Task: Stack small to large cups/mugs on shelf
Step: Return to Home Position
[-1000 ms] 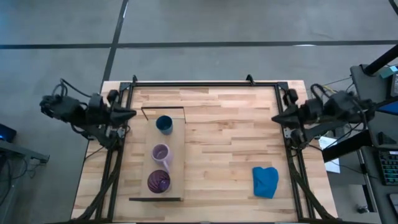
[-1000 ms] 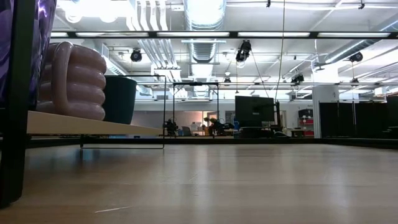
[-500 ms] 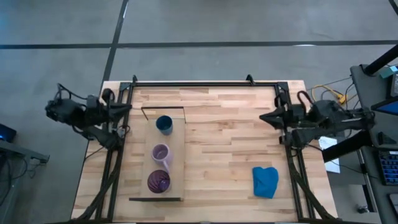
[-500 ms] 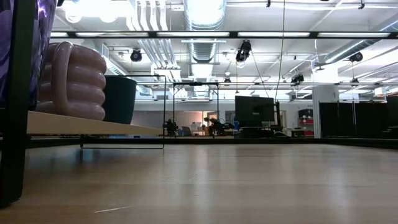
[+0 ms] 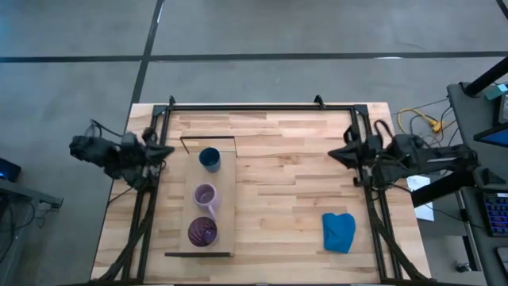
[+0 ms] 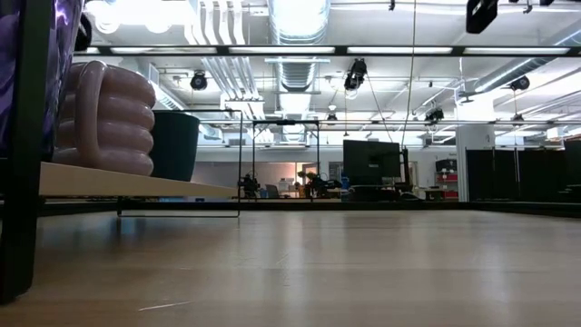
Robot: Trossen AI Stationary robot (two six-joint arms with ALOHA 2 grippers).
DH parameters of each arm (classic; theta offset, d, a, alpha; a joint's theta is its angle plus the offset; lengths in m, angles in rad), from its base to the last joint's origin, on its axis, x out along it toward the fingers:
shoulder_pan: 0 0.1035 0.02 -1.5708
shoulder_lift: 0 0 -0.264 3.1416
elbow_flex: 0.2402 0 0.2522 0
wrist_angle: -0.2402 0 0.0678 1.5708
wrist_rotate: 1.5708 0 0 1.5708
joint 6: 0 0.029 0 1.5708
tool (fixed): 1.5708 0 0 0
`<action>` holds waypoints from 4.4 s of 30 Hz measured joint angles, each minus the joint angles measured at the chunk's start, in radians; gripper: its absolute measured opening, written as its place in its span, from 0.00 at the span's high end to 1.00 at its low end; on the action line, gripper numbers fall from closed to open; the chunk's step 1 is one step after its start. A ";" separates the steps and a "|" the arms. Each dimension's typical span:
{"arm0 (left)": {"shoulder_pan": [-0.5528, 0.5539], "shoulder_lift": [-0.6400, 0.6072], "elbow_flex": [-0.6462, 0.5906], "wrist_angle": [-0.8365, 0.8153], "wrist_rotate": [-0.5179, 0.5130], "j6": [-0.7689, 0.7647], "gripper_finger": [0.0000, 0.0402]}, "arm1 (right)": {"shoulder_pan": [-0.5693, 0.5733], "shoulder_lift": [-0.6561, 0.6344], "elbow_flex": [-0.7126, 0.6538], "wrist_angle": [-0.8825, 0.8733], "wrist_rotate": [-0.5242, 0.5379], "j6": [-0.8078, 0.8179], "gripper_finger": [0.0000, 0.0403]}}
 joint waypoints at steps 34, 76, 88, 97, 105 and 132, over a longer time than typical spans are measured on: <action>0.000 -0.046 -0.332 -0.055 -0.029 -0.123 1.00 | -0.005 -0.130 -0.465 0.457 -0.120 0.101 0.98; 0.000 -0.021 -0.443 0.236 0.061 0.011 1.00 | -0.005 -0.131 -0.464 0.376 -0.112 -0.077 0.98; 0.000 -0.019 -0.443 0.236 0.062 0.010 1.00 | -0.005 -0.131 -0.463 0.377 -0.112 -0.078 0.98; 0.000 -0.021 -0.444 0.236 0.062 0.010 1.00 | -0.005 -0.131 -0.463 0.377 -0.112 -0.078 0.98; 0.000 -0.020 -0.444 0.236 0.062 0.010 1.00 | -0.005 -0.131 -0.463 0.377 -0.112 -0.078 0.98; 0.000 -0.020 -0.444 0.237 0.062 0.010 1.00 | -0.005 -0.131 -0.463 0.377 -0.112 -0.077 0.98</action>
